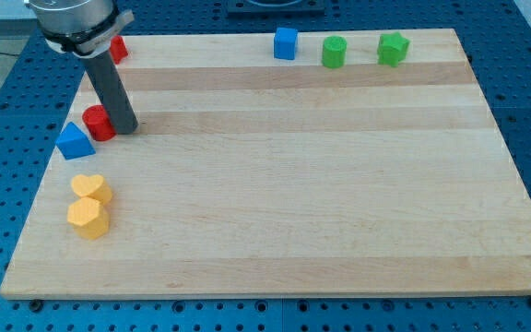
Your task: Push the red circle towards the right center
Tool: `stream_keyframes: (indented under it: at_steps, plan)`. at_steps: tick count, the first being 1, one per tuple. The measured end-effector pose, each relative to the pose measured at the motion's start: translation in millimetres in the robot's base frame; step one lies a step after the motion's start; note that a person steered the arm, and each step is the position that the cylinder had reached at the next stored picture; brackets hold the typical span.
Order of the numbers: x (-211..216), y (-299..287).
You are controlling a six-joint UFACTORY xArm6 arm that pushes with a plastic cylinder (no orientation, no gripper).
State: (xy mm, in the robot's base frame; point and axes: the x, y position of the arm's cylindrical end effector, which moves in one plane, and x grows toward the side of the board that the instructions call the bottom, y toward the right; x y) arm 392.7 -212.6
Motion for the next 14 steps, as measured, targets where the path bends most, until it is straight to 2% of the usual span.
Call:
stream_keyframes:
  at_steps: [1, 2, 3, 4, 6, 8, 10, 11, 12, 13, 14]
  plan:
    - [-16.3, 5.0]
    - [-66.4, -16.8]
    - [-48.0, -76.2]
    - [1.7, -71.2]
    - [6.2, -45.8]
    - [0.2, 81.1]
    - [0.6, 87.0]
    - [-7.5, 57.9]
    - [-17.3, 79.9]
    - [-19.9, 129.5]
    - [-30.9, 131.8]
